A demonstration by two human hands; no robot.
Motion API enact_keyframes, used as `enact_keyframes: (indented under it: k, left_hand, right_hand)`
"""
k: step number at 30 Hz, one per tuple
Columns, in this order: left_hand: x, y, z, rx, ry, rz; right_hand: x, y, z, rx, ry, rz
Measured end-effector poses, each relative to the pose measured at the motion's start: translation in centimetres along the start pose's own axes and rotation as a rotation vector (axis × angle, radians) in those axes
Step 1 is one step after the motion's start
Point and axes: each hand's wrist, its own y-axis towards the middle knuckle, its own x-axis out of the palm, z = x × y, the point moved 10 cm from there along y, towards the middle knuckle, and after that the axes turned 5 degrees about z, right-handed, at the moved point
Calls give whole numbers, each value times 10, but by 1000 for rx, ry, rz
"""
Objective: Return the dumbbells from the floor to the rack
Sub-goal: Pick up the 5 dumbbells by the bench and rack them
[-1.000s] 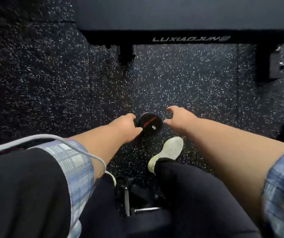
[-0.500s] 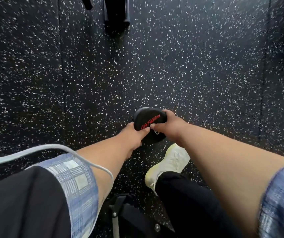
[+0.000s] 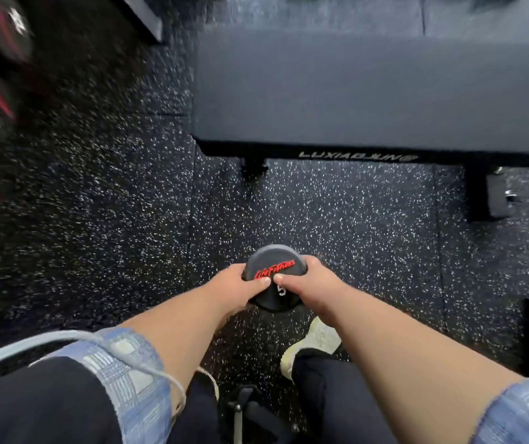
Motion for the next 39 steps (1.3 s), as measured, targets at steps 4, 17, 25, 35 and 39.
enact_keyframes:
  k: [4,17,25,35,39]
  left_hand:
    - [-54,-97,56,49,61,47]
    - [-189,-331,188,321,-274,222]
    - [-264,-405,221,326,-498,354]
    - [-301,-472,247,593,-1100,338]
    - [-300,-501,226,542,-1150,352]
  right_hand:
    - [-9,-87,-74,-69,-5,-20]
    - [-13,-316,-274,-304,162,-115]
    - [3,-394,-355,-402,218,-129]
    - [15,-480,-437,-643,356,-328]
    - [32,-517,-453,-707,311,-423]
